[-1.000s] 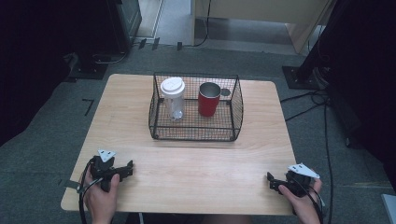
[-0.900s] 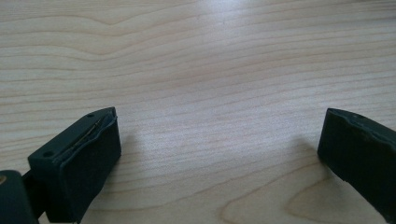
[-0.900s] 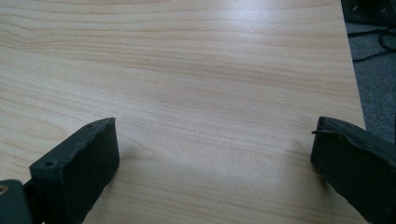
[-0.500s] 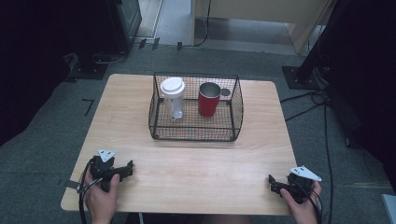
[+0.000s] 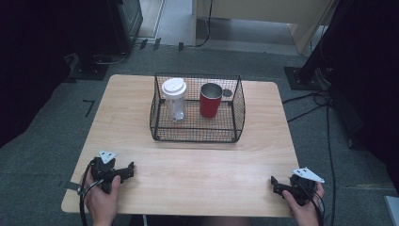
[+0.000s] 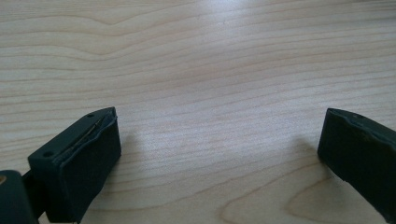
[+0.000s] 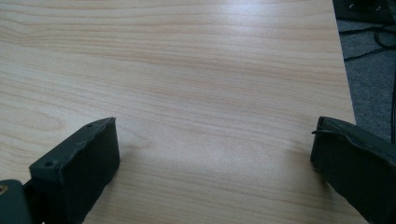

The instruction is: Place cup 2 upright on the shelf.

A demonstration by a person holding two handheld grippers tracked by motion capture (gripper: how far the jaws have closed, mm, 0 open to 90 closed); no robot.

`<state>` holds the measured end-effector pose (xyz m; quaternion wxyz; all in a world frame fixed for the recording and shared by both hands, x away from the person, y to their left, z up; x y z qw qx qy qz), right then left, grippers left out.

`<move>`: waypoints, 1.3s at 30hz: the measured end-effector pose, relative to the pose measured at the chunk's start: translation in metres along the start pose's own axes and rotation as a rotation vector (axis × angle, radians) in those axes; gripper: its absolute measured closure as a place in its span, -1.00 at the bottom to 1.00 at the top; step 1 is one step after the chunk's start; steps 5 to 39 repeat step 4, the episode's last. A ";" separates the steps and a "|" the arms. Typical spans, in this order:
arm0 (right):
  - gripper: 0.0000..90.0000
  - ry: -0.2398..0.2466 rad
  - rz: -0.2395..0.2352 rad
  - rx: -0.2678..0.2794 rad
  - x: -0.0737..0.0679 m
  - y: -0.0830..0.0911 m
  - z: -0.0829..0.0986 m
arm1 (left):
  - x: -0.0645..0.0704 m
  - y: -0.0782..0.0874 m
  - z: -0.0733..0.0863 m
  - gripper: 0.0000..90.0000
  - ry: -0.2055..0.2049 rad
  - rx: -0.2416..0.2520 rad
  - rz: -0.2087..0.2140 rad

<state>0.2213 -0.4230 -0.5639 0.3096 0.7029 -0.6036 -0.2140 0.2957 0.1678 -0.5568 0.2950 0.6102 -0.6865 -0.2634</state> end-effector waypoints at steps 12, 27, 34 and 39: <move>-0.97 0.000 0.000 0.000 0.000 0.000 0.000 | 0.000 0.000 0.000 -1.00 0.001 0.000 0.000; -0.97 0.000 0.000 0.000 0.000 0.000 0.000 | 0.000 0.000 0.000 -1.00 0.001 0.000 0.000; -0.97 0.000 0.000 0.000 0.000 0.000 0.000 | 0.000 0.000 0.000 -1.00 0.001 0.000 0.000; -0.97 0.000 0.000 0.000 0.000 0.000 0.000 | 0.000 0.000 0.000 -1.00 0.001 0.000 0.000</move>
Point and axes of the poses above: each handheld gripper's, and its own axes: y roughly backward along the jaws, z roughly out of its underside, x roughly to its right, the point moved 5 cm from there along -y, roughly forward along the jaws, and after that the axes turned 8 degrees about y, right-handed, at the moved point
